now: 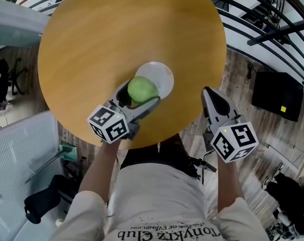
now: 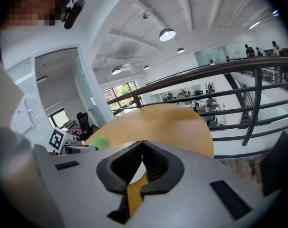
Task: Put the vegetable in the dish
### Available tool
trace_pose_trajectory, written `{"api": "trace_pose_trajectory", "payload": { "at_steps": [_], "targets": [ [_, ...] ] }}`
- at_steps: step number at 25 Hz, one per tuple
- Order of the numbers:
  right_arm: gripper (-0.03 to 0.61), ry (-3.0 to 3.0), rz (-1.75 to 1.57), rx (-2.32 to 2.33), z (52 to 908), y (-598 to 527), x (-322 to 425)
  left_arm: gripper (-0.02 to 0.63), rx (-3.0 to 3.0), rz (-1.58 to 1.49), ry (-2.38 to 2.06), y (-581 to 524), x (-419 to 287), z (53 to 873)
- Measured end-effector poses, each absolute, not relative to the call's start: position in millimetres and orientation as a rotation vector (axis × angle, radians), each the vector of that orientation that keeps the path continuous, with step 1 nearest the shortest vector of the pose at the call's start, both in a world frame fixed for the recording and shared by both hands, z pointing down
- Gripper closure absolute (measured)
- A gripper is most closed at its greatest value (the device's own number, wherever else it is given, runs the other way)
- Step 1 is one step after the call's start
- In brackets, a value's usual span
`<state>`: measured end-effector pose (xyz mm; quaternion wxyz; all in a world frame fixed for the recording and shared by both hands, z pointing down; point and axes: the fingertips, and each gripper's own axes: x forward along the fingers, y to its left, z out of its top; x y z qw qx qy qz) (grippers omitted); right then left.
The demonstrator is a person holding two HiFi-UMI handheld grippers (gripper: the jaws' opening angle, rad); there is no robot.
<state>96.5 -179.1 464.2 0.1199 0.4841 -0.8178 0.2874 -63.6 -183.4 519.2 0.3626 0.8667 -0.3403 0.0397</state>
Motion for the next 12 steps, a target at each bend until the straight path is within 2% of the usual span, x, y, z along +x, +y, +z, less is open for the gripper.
{"api": "trace_pose_trajectory", "payload": {
  "at_steps": [12],
  "targets": [
    [0.554,-2.349,0.893,1.422,483,-182,106,0.123,2.253,0.335,-0.886,-200,-53,570]
  ]
}}
